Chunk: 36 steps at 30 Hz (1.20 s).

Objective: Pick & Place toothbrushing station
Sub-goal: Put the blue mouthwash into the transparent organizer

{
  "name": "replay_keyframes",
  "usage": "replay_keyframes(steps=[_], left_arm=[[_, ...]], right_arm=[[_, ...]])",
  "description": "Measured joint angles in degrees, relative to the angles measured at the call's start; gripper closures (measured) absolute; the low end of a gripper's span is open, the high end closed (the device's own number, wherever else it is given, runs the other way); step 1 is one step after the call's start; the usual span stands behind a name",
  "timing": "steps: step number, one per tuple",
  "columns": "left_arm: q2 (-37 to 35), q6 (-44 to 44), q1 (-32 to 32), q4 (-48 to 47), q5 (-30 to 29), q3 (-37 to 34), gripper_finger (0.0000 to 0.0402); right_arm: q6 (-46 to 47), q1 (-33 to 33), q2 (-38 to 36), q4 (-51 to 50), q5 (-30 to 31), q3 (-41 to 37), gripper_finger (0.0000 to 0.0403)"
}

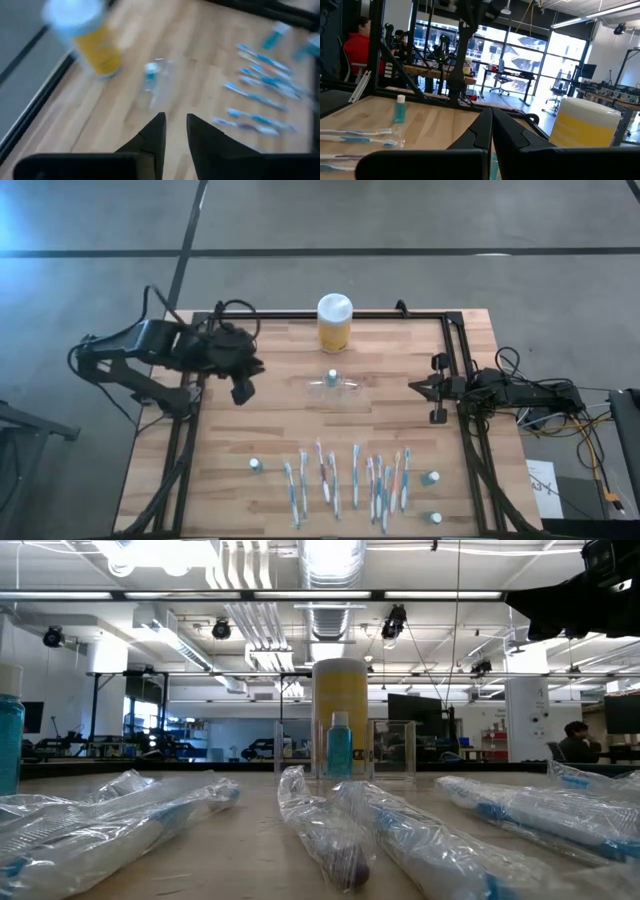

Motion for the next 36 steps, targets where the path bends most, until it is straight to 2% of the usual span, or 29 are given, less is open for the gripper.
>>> replay_keyframes(steps=[6,11,19,22,36], left_arm=[[-5.2,-4.3,-2.4,-0.6,0.3,-13.8,0.0393],[-8.1,-7.0,-2.7,4.3,1.5,-24.5,0.0392],[-9.9,-1.5,-3.0,19.0,12.0,-37.3,0.0392],[-9.9,-1.2,-3.0,22.6,13.2,-39.0,0.0393],[-9.9,1.3,-3.1,23.4,14.2,-39.4,0.0397]], right_arm=[[0.1,0.0,0.0,0.0,0.0,0.0,0.0394],[0.3,0.0,0.0,0.0,0.0,0.0,0.0394],[0.9,0.0,0.0,0.0,0.0,0.0,0.0394],[0.9,0.0,0.0,0.0,0.0,0.0,0.0394],[0.7,0.0,0.0,0.0,0.0,0.0,0.0394]])
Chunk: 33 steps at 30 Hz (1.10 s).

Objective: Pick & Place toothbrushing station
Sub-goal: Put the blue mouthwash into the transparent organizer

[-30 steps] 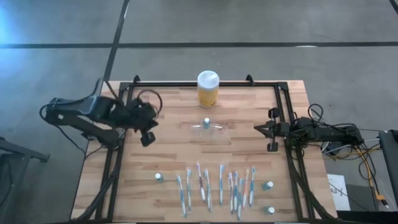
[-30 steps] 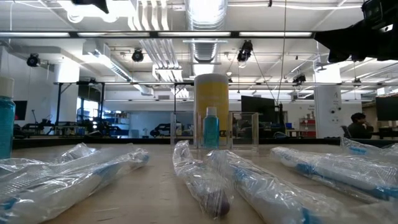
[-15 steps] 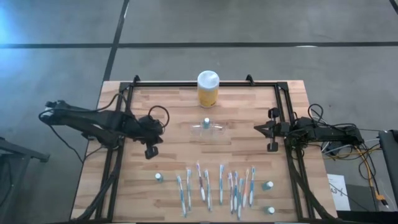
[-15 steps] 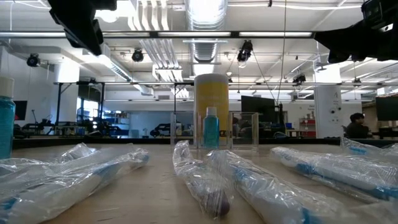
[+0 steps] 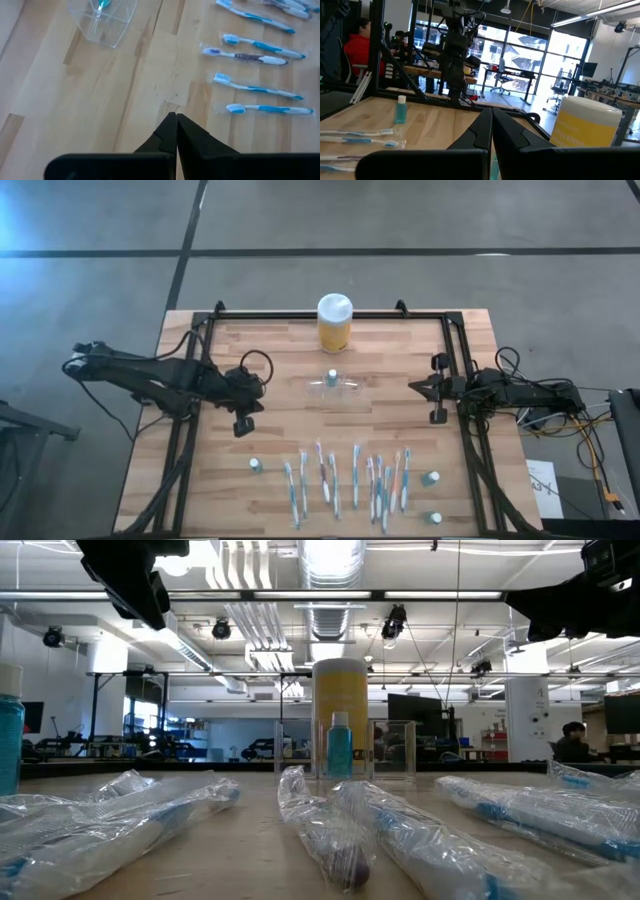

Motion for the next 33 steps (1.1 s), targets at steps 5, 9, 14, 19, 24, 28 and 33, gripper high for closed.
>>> replay_keyframes(steps=[5,9,14,19,24,28,33], left_arm=[[0.0,0.0,0.0,0.8,0.0,0.0,0.0396],[0.0,0.7,0.0,4.2,-1.4,-0.5,0.0392],[-2.2,12.8,-0.3,23.4,-0.7,-4.0,0.0398],[-7.0,19.9,-0.3,34.6,1.1,-8.7,0.0398],[-11.9,23.5,-0.3,43.0,1.5,-16.0,0.0398],[-15.7,26.1,-0.3,54.5,2.6,-24.1,0.0396],[-19.4,25.3,-0.3,64.8,2.7,-32.6,0.0397]], right_arm=[[0.0,0.0,0.0,0.0,0.0,0.0,0.0394],[-0.1,0.0,0.0,0.0,0.0,0.0,0.0394],[-0.1,0.0,0.0,0.2,0.0,0.0,0.0394],[0.0,0.0,0.0,1.4,0.0,0.0,0.0394],[0.0,0.0,0.0,3.8,0.0,0.0,0.0394],[4.1,0.0,0.0,10.6,-0.6,0.0,0.0394],[10.8,0.1,0.4,11.2,-3.3,3.4,0.0394]])
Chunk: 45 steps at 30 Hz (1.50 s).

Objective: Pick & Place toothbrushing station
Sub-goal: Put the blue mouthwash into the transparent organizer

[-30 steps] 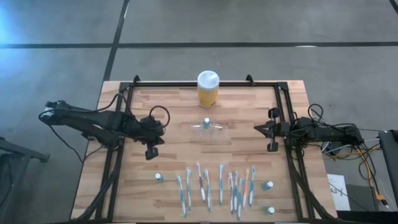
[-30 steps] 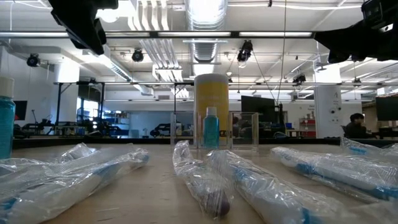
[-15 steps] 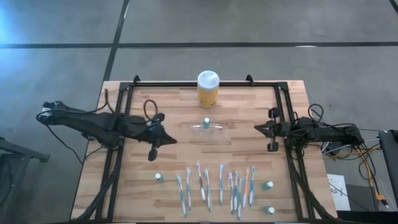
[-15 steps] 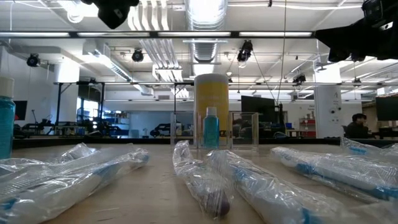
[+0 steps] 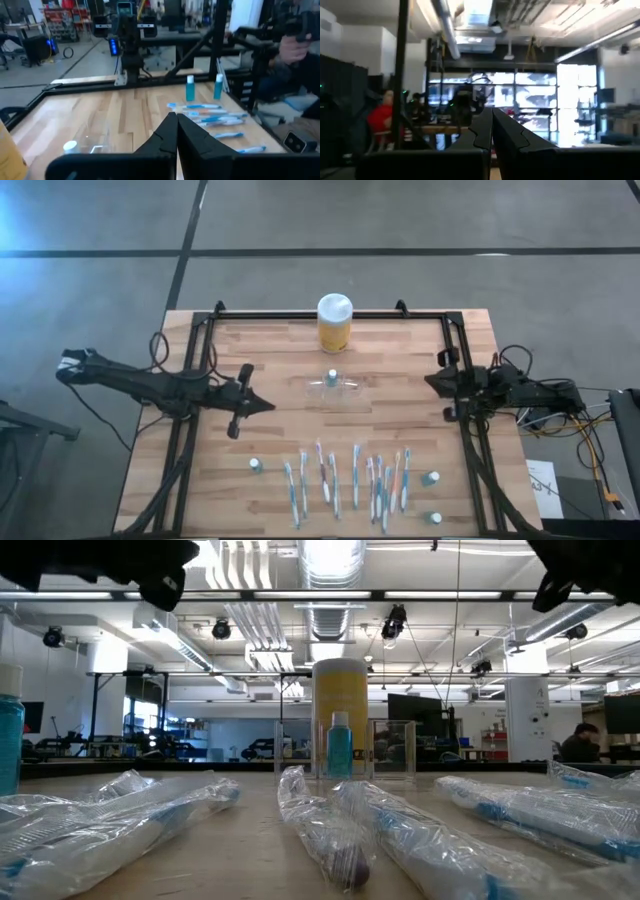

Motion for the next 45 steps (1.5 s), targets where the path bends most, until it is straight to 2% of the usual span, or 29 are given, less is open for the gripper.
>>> replay_keyframes(steps=[5,10,17,21,26,30,33,36,40,45], left_arm=[[-2.8,-3.6,0.0,1.3,0.2,-3.3,0.0388],[-4.7,-4.8,0.0,0.5,0.1,-3.3,0.0391],[-5.7,-5.3,0.0,-0.1,0.1,-3.3,0.0394],[-5.8,-5.8,0.0,-2.9,0.1,-3.3,0.0388],[-5.9,-7.5,0.0,-6.5,0.8,-3.3,0.0392],[-6.1,-7.7,0.0,-8.4,2.4,-3.3,0.0395],[-6.5,-7.6,0.0,-9.0,3.5,-3.3,0.0392],[-7.1,-7.6,0.0,-9.3,3.9,-3.3,0.0387],[-7.8,-7.6,0.0,-9.5,3.9,-3.2,0.0389],[-8.0,-7.3,0.0,-9.6,3.9,-3.1,0.0395]], right_arm=[[8.7,0.1,6.9,-18.9,1.7,11.6,0.0394],[20.5,1.9,20.2,-41.4,1.7,27.7,0.0394],[35.5,10.1,39.7,-65.8,2.3,47.8,0.0394],[46.6,17.9,49.1,-78.1,8.4,56.1,0.0394],[63.1,29.3,57.3,-85.0,15.2,63.5,0.0394],[80.1,39.2,62.4,-89.2,20.7,67.1,0.0394],[94.8,45.1,66.4,-95.6,21.2,69.4,0.0394],[105.1,49.3,70.4,-100.0,20.8,71.1,0.0394],[109.0,50.3,75.5,-102.4,15.2,72.4,0.0394],[109.2,50.1,80.2,-102.5,11.9,72.7,0.0378]])
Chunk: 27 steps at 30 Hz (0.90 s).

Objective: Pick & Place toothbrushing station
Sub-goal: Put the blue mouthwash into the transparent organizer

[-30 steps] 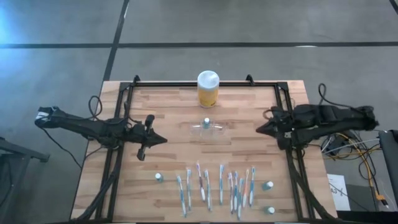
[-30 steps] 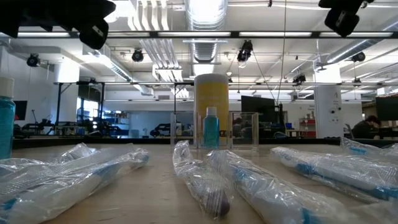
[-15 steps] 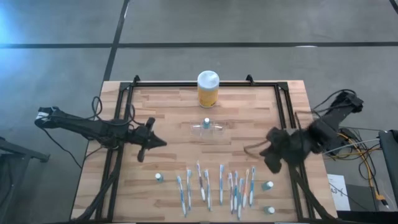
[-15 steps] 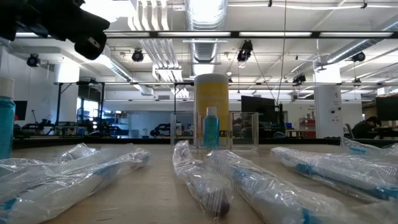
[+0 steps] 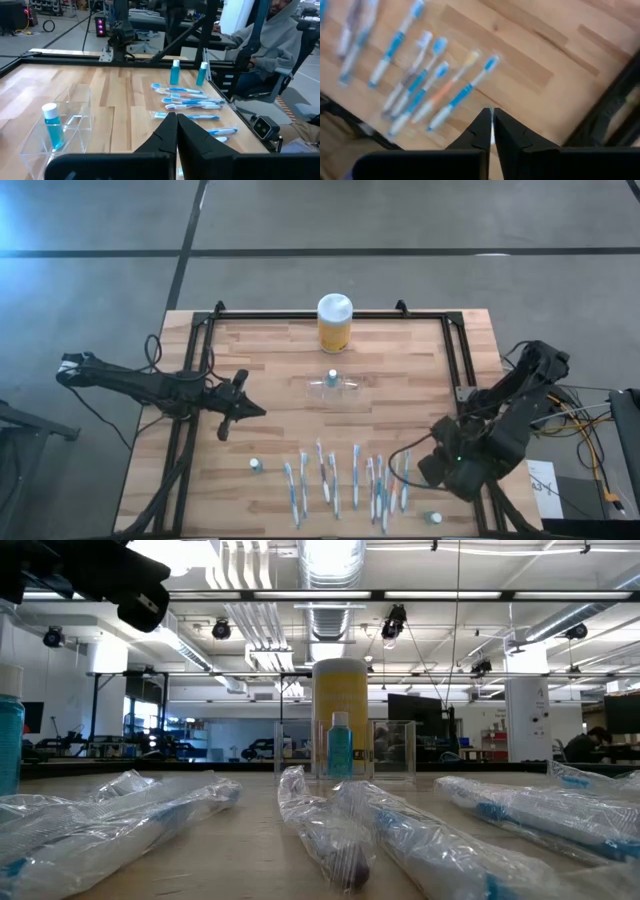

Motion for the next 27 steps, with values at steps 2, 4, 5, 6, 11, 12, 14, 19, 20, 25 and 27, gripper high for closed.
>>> replay_keyframes(steps=[2,4,5,6,11,12,14,19,20,25,27], left_arm=[[0.0,0.0,0.0,-0.2,0.0,0.0,0.0394],[0.0,0.0,0.0,-0.3,0.0,-0.1,0.0391],[0.0,0.0,0.0,-0.2,0.0,-0.1,0.0389],[0.0,0.0,0.0,-0.2,0.0,-0.1,0.0388],[0.0,-0.1,0.0,-0.3,0.0,-0.1,0.0389],[0.0,-0.1,0.0,-0.4,0.0,-0.1,0.0390],[0.0,-0.1,0.0,-1.0,0.0,-0.1,0.0393],[0.0,-0.4,0.0,-2.4,0.0,-0.1,0.0394],[0.0,-0.4,0.0,-2.6,0.0,-0.1,0.0393],[0.0,-0.4,0.0,-2.9,0.0,-0.1,0.0387],[0.0,-0.3,0.0,-2.9,0.0,-0.1,0.0387]], right_arm=[[0.4,0.1,1.3,-0.1,-2.3,-0.2,0.0359],[2.1,0.1,2.3,0.0,-3.7,-0.3,0.0334],[2.9,0.1,2.7,0.0,-4.0,-0.3,0.0321],[4.1,0.1,3.0,0.1,-4.0,-0.3,0.0306],[9.3,-0.2,4.0,0.9,-5.4,-0.4,0.0238],[9.7,-0.5,4.2,1.0,-6.6,-0.5,0.0228],[10.1,-0.7,5.0,1.1,-9.0,-0.7,0.0210],[10.6,-0.7,5.6,2.0,-10.3,-0.9,0.0186],[10.8,-0.7,5.7,2.6,-10.4,-1.0,0.0185],[12.1,-0.7,7.0,7.5,-10.9,-1.7,0.0184],[12.2,-0.7,8.3,10.1,-11.5,-1.8,0.0184]])
